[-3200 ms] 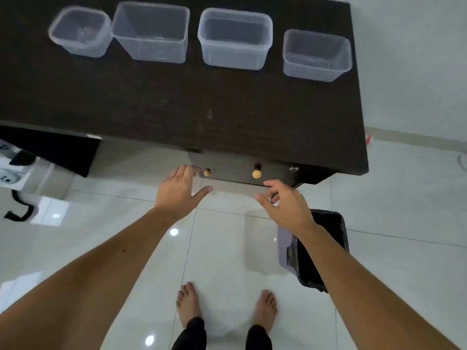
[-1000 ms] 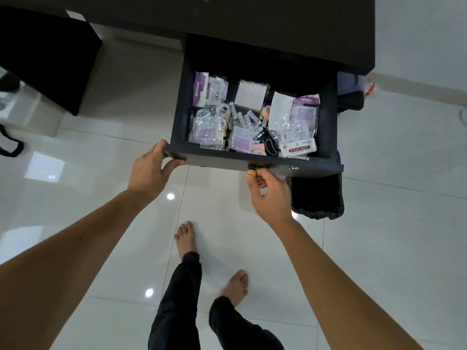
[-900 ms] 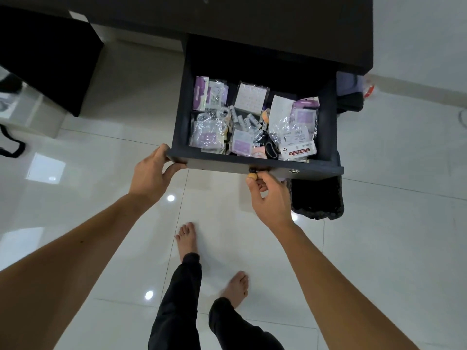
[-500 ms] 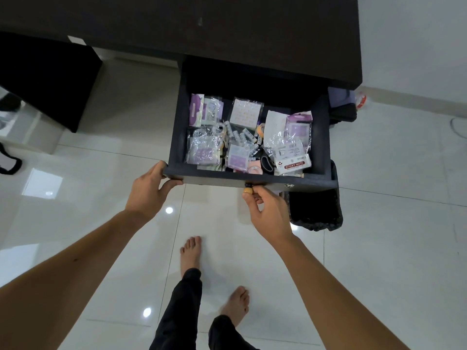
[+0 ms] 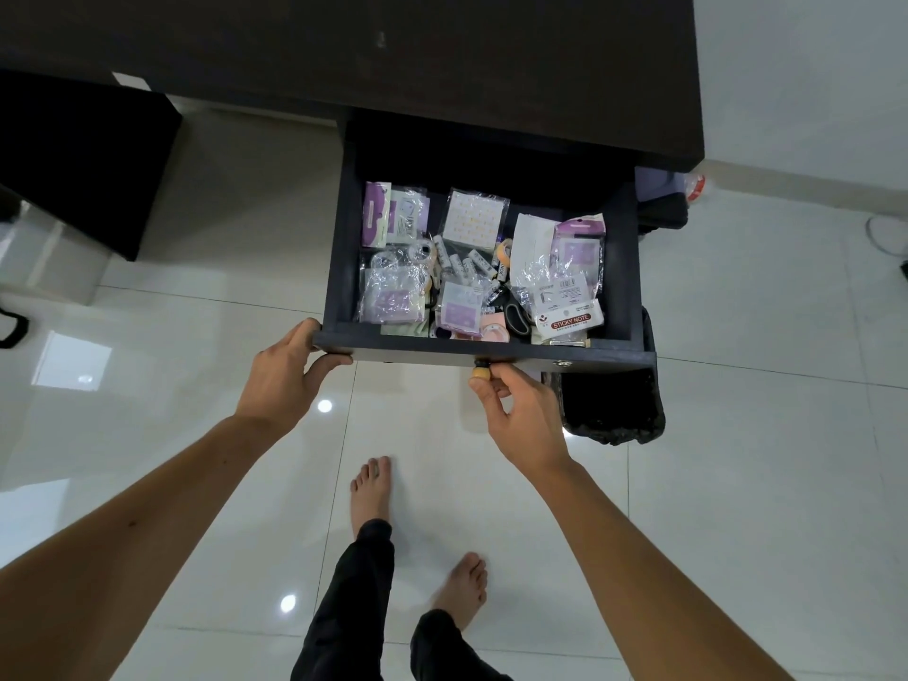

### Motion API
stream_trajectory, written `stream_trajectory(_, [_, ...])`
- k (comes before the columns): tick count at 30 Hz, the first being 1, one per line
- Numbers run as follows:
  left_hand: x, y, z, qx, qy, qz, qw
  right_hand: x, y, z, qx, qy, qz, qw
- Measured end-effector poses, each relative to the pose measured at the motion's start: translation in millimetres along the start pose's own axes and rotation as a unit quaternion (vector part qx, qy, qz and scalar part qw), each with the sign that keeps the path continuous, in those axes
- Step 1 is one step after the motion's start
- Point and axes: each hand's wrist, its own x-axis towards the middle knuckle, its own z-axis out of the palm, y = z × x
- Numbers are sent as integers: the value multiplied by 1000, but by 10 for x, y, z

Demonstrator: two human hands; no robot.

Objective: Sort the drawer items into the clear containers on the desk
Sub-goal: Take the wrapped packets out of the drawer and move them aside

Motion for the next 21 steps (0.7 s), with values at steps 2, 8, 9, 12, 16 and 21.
stream_trajectory(2, [-3, 7, 2, -8, -4, -10, 1000, -5, -11, -17, 3, -7, 8, 1000])
stream_trajectory(8, [-35, 53, -118, -39, -10, -24, 999, -37, -54, -100, 21, 3, 1, 1000])
stream_trajectory(9, [-40, 62, -161, -43, -12, -26, 999, -49, -60, -128, 30, 13, -3, 999])
stream_trajectory(12, [-34, 77, -341, -44, -13, -2, 999, -95, -126, -269, 54, 57, -23, 997])
stream_trajectory(16, [96, 161, -545, -31, -2, 74, 997, 0, -222, -544, 73, 129, -49, 988])
stream_trajectory(21, [513, 514, -611, -48, -10, 162, 986, 480, -215, -881, 24, 120, -46, 991])
